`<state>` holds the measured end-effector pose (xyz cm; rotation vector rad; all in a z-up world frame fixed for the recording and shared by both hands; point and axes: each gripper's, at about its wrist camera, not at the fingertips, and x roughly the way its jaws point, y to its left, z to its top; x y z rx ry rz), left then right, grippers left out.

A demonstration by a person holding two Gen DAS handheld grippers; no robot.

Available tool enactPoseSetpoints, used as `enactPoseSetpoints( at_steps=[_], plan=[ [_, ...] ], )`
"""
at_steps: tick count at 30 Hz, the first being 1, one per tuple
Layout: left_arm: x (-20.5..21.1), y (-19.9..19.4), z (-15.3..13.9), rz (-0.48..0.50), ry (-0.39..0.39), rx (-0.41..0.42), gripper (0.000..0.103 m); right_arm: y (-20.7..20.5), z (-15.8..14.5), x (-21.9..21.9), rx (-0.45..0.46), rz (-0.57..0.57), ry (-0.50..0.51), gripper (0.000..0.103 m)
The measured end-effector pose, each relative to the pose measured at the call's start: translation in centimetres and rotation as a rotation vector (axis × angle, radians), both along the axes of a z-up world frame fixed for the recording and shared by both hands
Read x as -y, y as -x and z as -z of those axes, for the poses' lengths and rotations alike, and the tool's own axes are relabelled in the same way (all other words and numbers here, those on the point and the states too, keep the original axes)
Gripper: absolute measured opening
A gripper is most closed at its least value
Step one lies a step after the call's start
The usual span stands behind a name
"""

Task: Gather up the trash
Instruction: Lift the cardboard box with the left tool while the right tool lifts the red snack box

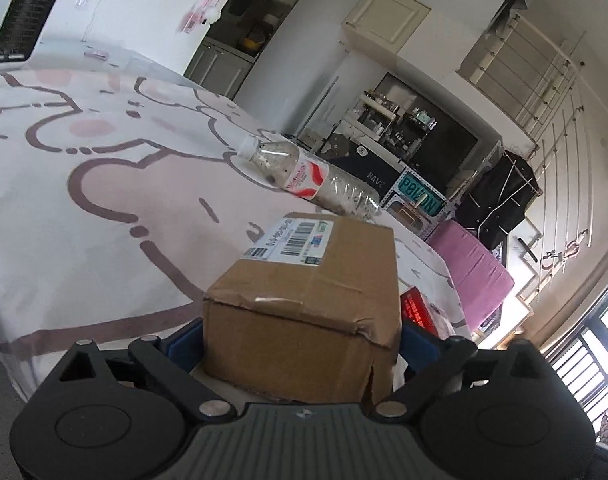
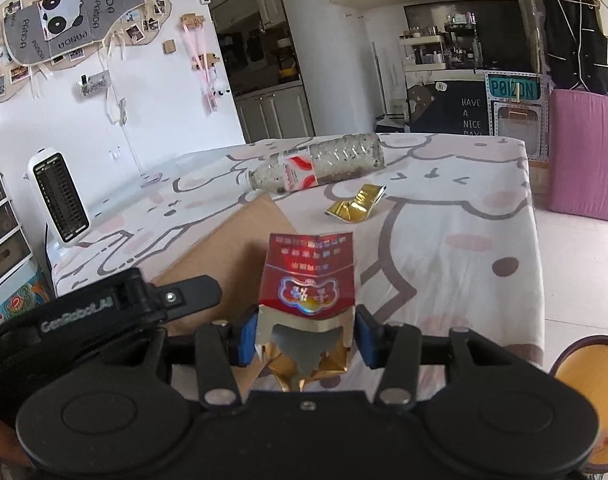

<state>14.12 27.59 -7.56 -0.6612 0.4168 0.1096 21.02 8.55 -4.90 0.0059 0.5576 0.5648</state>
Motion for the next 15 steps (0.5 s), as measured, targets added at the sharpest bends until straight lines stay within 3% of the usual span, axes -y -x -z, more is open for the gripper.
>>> enactPoseSetpoints(
  at_steps=[4, 8, 15],
  plan=[
    [0.2, -0.6, 0.0, -0.020, -0.026, 0.013, 0.100, -0.1, 0.4, -0.6, 0.001, 0.001, 0.012, 0.049],
    [0.5, -0.7, -0.4, -0.032, -0.077, 0.037, 0.091, -0.3, 0.7, -0.7, -0.009, 0.007, 0.019, 0.049],
    [1.3, 0.4, -2.1, -0.037, -0.149, 0.078, 0.090, 0.0, -0.2, 0.0, 0.001, 0.026, 0.014, 0.049]
  ],
)
